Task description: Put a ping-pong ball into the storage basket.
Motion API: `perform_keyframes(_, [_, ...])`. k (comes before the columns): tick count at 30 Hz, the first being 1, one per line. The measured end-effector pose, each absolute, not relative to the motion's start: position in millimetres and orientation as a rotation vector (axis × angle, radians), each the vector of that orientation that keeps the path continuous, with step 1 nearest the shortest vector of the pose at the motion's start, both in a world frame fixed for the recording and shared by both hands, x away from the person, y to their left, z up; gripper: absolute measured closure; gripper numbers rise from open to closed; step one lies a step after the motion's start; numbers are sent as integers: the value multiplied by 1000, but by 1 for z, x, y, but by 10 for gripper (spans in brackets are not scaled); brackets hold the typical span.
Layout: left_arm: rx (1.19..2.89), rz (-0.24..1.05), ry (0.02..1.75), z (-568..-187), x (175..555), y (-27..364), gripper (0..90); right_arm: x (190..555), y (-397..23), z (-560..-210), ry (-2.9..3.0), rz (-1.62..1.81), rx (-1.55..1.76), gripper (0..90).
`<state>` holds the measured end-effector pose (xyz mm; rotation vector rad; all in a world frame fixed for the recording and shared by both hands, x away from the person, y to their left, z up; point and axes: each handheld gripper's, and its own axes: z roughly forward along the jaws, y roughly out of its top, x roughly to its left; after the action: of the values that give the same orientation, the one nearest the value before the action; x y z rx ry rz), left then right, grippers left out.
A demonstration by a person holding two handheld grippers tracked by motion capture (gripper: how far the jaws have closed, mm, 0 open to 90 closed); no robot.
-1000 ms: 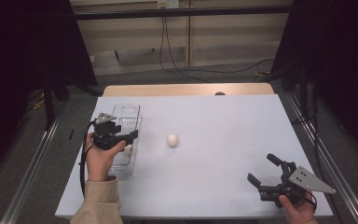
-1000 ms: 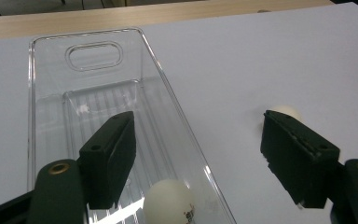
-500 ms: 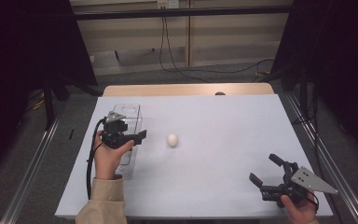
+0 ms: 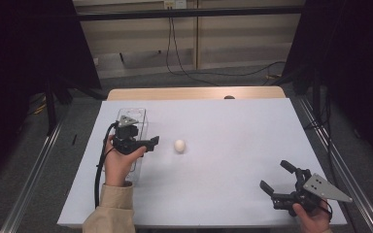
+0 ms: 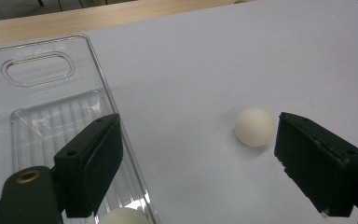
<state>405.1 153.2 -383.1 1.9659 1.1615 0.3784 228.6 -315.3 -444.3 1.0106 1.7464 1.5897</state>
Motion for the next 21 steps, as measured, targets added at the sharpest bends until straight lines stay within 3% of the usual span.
perform_keyframes(21, [1988, 363, 1125, -386, 404, 135, 129, 228, -315, -444, 1746, 1588, 1009, 6])
